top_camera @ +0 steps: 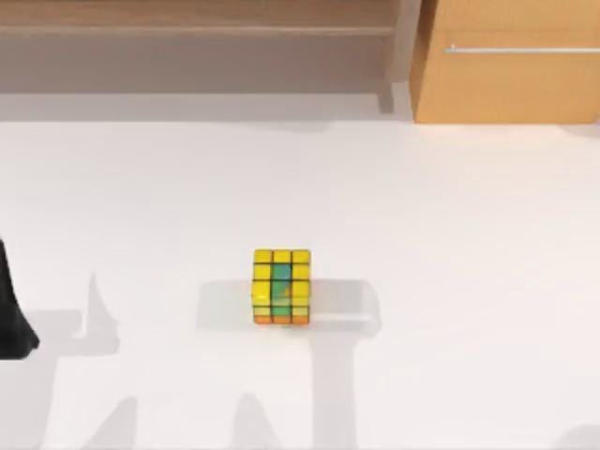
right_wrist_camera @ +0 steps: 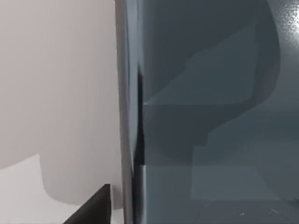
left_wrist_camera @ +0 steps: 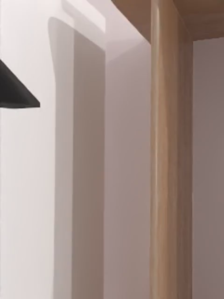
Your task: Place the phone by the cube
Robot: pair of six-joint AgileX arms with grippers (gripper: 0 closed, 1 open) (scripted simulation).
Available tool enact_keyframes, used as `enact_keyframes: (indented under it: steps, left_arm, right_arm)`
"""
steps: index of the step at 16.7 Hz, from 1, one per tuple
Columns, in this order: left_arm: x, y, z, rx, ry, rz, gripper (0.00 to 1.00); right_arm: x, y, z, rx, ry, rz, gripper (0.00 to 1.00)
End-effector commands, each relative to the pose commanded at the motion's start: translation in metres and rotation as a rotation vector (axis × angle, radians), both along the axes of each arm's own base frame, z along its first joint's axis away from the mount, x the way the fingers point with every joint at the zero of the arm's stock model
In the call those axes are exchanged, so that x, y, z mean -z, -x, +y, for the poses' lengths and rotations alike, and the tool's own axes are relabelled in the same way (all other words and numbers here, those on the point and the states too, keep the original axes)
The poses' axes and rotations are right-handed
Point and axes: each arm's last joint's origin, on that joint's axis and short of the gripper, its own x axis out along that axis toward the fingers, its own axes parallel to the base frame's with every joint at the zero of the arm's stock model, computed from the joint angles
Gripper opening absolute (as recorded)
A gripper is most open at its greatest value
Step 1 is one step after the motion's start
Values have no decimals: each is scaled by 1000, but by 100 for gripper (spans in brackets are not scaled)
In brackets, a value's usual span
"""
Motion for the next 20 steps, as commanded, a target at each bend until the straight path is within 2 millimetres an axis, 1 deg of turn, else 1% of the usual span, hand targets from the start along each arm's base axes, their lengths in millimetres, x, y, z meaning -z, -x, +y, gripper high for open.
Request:
enact_keyframes:
  steps: [2, 15, 16, 20]
  left_arm:
    - [0, 0, 0, 0, 0, 0, 100]
    - [0, 0, 0, 0, 0, 0, 100]
    - [0, 0, 0, 0, 0, 0, 100]
    - [0, 0, 0, 0, 0, 0, 100]
  right_arm:
    - [0, 0, 0, 0, 0, 0, 100]
    - [0, 0, 0, 0, 0, 0, 2]
    - [0, 0, 0, 0, 0, 0, 0]
    - [0, 0, 0, 0, 0, 0, 0]
